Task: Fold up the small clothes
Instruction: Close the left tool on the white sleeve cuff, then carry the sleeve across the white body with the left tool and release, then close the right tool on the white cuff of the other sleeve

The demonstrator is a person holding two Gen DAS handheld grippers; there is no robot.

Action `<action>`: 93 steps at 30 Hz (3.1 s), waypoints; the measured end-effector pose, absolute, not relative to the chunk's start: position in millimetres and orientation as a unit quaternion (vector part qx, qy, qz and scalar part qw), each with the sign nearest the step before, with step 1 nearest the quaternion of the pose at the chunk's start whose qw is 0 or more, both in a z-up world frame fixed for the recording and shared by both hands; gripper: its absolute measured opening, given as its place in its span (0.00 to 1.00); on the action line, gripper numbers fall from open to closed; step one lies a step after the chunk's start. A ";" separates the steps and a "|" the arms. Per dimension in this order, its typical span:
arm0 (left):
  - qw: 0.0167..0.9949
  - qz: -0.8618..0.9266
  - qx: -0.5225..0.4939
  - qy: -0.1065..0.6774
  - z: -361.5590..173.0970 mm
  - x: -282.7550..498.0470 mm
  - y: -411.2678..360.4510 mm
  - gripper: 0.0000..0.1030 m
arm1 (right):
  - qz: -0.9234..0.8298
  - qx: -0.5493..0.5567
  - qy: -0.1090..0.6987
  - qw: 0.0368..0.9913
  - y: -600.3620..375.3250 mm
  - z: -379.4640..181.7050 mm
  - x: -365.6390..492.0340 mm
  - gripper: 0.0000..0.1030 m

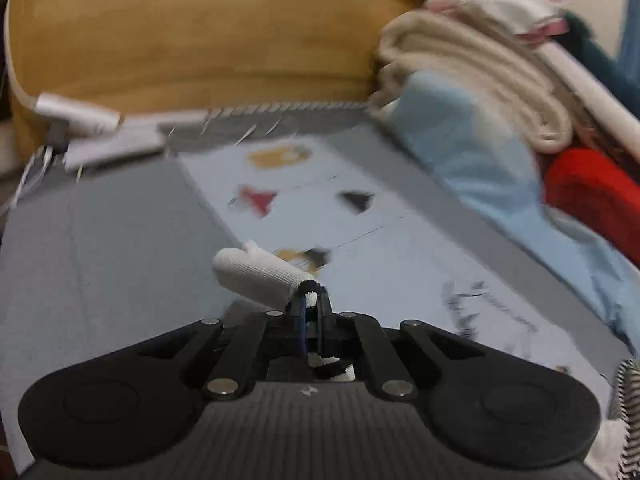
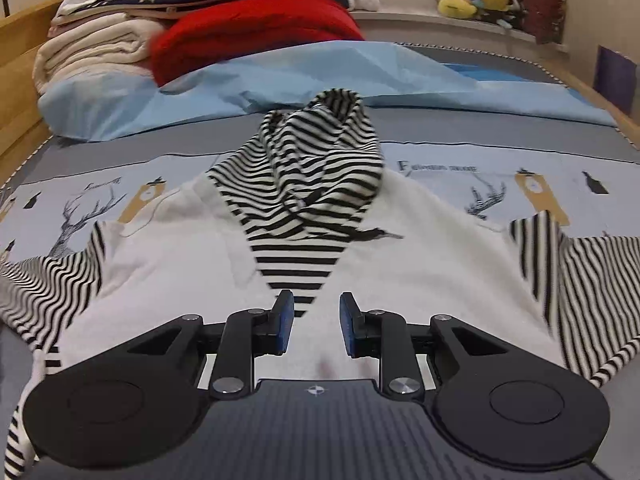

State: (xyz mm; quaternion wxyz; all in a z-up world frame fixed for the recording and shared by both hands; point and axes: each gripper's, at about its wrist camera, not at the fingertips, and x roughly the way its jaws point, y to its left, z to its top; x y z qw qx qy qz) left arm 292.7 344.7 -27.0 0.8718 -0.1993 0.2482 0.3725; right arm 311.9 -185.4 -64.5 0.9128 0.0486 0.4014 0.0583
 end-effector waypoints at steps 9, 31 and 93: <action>0.976 0.091 -0.059 0.188 26.7 308.6 113.2 0.04 | 0.031 0.086 0.408 0.908 -230.2 -64.4 306.5 0.25; 0.909 0.013 -0.128 0.397 -27.7 345.3 61.8 0.36 | -0.074 0.270 0.459 0.843 -326.9 -109.4 321.4 0.30; 0.876 0.029 -0.052 0.479 -75.4 388.9 19.5 0.33 | -0.145 0.282 0.398 0.861 -458.5 -109.7 296.8 0.18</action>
